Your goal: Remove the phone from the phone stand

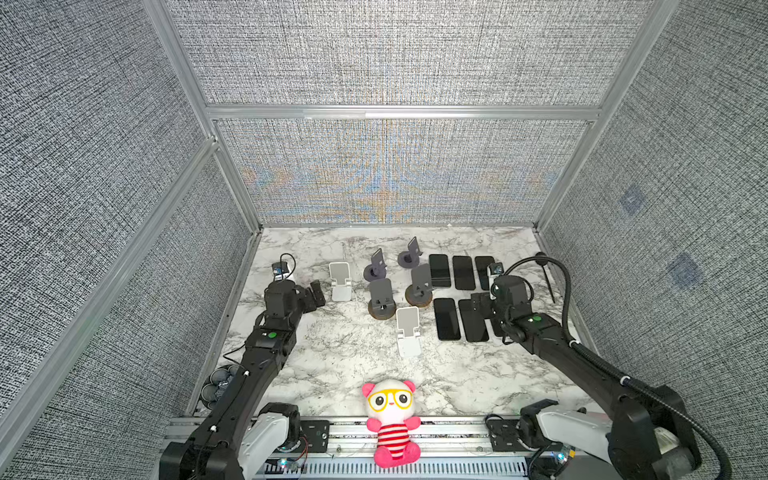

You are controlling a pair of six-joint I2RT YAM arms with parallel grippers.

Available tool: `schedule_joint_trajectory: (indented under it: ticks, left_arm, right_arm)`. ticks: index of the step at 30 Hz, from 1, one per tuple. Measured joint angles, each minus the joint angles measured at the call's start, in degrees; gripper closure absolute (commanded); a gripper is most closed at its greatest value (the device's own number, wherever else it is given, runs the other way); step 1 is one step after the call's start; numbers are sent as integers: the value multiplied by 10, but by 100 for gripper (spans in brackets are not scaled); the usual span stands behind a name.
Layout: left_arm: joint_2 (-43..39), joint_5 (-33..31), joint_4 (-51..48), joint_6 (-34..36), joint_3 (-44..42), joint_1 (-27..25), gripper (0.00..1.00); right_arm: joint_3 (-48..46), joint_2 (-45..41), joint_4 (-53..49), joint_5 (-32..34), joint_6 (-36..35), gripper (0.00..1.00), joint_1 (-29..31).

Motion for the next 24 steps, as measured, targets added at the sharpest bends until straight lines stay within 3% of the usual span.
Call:
schedule_joint_trajectory:
  ticks: [12,24]
  left_arm:
    - [139,-82,234,117,-42,0,2]
    - [187,-139,325,183,-43,0,2]
  right_arm:
    - [-136,54,240,31,-36,1,-13]
    - [-155,117,436,26,-75,1,-42]
